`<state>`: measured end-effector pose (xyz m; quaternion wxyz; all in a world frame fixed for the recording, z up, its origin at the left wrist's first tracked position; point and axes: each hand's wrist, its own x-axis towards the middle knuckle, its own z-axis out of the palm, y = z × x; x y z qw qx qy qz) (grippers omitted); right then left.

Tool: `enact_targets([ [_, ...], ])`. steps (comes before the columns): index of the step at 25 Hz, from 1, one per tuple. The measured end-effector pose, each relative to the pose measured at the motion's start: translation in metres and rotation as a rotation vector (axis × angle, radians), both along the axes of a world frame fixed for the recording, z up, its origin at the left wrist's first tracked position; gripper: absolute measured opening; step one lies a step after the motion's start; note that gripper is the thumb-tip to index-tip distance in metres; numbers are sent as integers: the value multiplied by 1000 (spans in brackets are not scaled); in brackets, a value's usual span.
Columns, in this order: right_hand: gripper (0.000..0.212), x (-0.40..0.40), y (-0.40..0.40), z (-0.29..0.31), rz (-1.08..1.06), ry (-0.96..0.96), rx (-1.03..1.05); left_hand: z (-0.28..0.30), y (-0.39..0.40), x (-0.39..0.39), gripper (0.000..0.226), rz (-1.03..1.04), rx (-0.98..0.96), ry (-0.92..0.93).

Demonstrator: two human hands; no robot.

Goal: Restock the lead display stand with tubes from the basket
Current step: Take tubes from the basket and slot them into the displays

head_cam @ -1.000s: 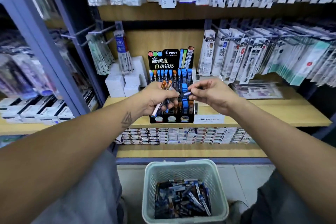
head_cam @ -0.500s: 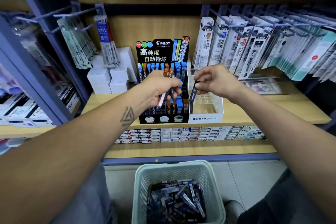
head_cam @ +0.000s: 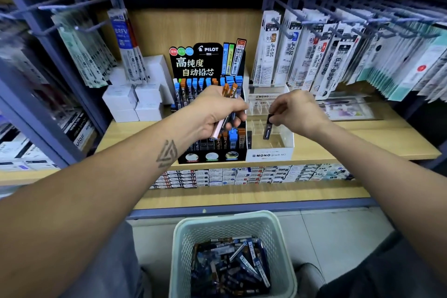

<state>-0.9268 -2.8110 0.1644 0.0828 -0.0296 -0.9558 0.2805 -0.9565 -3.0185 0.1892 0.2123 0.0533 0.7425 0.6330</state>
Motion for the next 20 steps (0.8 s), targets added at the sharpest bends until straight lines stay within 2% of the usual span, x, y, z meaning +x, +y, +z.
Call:
enact_targets([
  [6, 11, 0, -16, -25, 47, -18, 137, -2, -1, 0, 14, 8, -24, 8],
  [20, 16, -4, -25, -54, -8, -40, 126, -3, -1, 7, 7, -12, -47, 26],
])
